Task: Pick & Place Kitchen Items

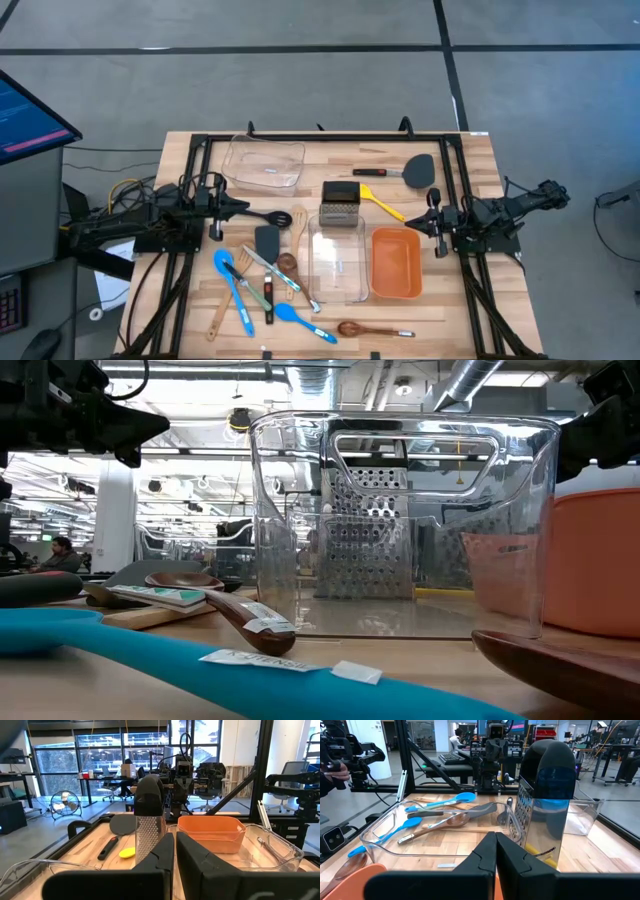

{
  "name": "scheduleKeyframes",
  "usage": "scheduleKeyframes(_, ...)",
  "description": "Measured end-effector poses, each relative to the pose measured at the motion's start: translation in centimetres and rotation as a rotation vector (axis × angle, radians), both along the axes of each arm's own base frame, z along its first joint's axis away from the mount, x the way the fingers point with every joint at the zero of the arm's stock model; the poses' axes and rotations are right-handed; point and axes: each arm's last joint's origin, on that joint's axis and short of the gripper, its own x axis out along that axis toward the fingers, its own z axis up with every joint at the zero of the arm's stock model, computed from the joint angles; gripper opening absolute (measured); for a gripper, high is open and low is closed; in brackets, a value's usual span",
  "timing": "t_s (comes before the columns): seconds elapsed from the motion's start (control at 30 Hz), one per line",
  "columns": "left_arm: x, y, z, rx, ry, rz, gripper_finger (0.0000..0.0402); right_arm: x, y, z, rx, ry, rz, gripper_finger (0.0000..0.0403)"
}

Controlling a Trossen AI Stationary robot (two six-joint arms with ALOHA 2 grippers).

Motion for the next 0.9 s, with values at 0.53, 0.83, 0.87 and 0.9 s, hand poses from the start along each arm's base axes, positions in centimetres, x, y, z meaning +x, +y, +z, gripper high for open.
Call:
scheduleKeyframes(0.53,-0.1,0.0,0.9,0.018,-0.095,0.000,0.0008,0.0,0.0,0.1,0.009,-0.024,0.000,0.0000)
scheduleKeyframes(0.83,-0.2,0.0,1.2,0.023,-0.121,0.000,0.0008,0.0,0.0,1.0,0.042,-0.107,-0.001,0.0000)
scheduleKeyframes(0.87,-0.2,0.0,1.2,0.023,-0.121,0.000,0.0008,0.0,0.0,1.1,0.045,-0.114,-0.001,0.0000)
scheduleKeyframes(0.9,-0.2,0.0,1.2,0.023,-0.123,0.000,0.0008,0.0,0.0,1.2,0.049,-0.123,-0.001,0.0000)
